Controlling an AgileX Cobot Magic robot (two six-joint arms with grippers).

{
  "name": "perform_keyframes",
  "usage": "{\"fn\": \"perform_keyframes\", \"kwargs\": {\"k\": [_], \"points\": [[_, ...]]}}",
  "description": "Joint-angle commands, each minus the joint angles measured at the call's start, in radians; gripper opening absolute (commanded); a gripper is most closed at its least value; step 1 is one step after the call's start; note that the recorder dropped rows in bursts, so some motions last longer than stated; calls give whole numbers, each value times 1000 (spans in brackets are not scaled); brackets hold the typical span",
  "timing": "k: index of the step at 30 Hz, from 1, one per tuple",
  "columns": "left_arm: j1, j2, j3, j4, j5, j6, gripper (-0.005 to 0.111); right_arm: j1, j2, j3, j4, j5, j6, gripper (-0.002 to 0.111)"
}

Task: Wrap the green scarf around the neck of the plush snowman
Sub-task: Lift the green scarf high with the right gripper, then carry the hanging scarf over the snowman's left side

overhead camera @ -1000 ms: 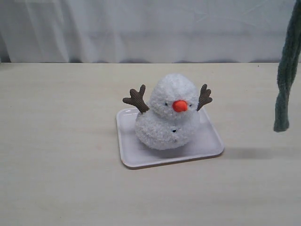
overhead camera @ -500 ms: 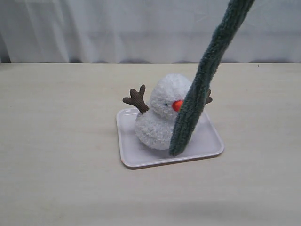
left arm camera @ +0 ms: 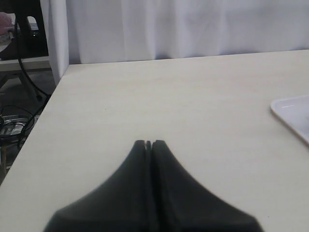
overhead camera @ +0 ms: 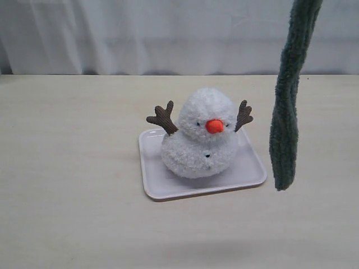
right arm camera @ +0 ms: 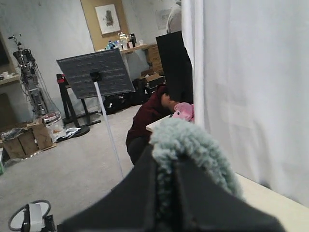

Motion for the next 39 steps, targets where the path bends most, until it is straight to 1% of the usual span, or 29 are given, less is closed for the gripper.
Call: {"fn": "perform_keyframes", "kwargs": {"k": [1,7,9,12,16,18,21,25,27,32,39], "points": [[1,-3,3,-1,-11,2,0,1,20,3,-47,-60,-11,4],[1,-3,3,-1,-11,2,0,3,81,3,-79,-57,-3,4],[1,-3,3,-1,-11,2,0,40,96,3,-113,-69,-3,4],[1,-3,3,-1,-11,2,0,146,116,24,-174,-149,-3,4],[1,-3,3,-1,-11,2,0,308,141,64,-261,-352,7,4],[1,-3,3,-1,-11,2,0,390,165,87,-263,-449,13,4],[1,-3,3,-1,-11,2,0,507,223,93,-265,-536,11,4],[1,-3,3,-1,-11,2,0,609,315,93,-270,-668,-15,4],[1,-3,3,-1,-11,2,0,636,364,93,-270,-717,-25,4],[1,-3,3,-1,-11,2,0,647,469,93,-274,-769,-54,4],[1,-3,3,-1,-11,2,0,647,540,93,-430,-801,-56,4]]}}
